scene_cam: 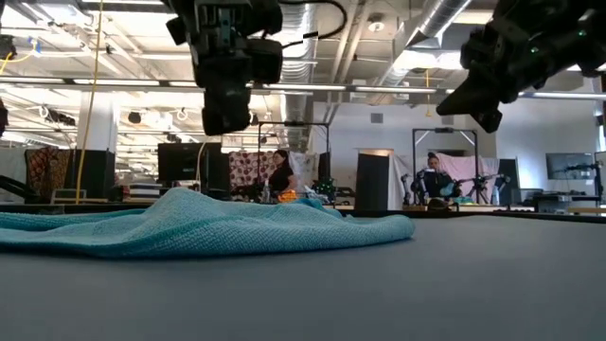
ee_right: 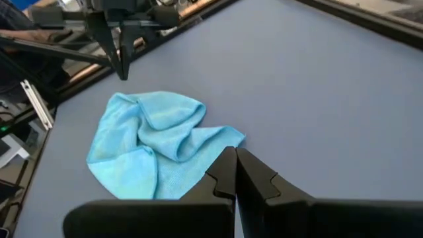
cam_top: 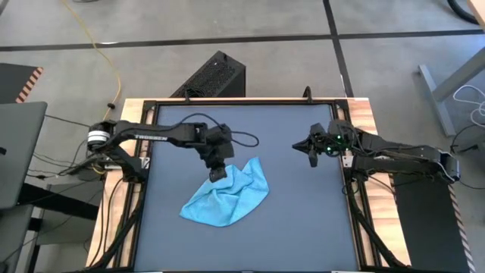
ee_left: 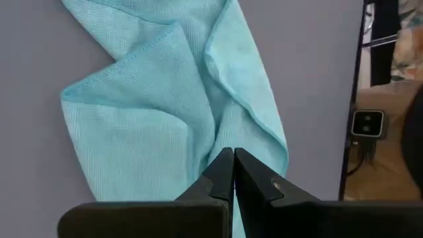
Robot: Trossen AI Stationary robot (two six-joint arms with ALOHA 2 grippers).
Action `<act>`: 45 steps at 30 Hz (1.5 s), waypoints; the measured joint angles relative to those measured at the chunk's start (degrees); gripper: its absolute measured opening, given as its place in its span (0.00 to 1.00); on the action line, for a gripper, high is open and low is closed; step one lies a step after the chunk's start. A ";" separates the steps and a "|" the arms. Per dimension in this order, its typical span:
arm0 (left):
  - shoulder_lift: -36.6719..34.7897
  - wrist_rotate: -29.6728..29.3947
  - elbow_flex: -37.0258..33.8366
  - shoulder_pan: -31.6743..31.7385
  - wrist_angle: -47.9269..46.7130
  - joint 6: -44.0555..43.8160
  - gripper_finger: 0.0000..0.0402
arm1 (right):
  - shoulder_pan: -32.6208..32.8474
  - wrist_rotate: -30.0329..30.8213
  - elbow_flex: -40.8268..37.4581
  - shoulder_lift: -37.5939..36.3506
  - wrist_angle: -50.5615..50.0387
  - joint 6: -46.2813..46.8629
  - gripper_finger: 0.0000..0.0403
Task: Roll towel
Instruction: Fold the blue microfiber towel
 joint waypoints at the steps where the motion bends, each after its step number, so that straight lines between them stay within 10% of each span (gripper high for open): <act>1: 0.44 0.02 0.00 0.08 0.20 0.04 0.00 | 0.24 0.00 0.00 0.33 -0.16 0.02 0.06; 12: 7.38 -6.59 -0.04 -4.13 3.67 10.23 0.02 | 3.33 -0.02 -0.02 2.34 -2.08 1.62 0.06; 28: 9.16 -8.59 -0.74 -8.58 7.82 2.51 0.38 | 4.86 0.13 -0.04 2.23 -3.85 -0.10 0.07; 45: 11.94 -26.42 -3.00 -13.86 3.88 2.79 0.35 | 4.86 0.55 -0.04 2.21 -4.40 0.26 0.07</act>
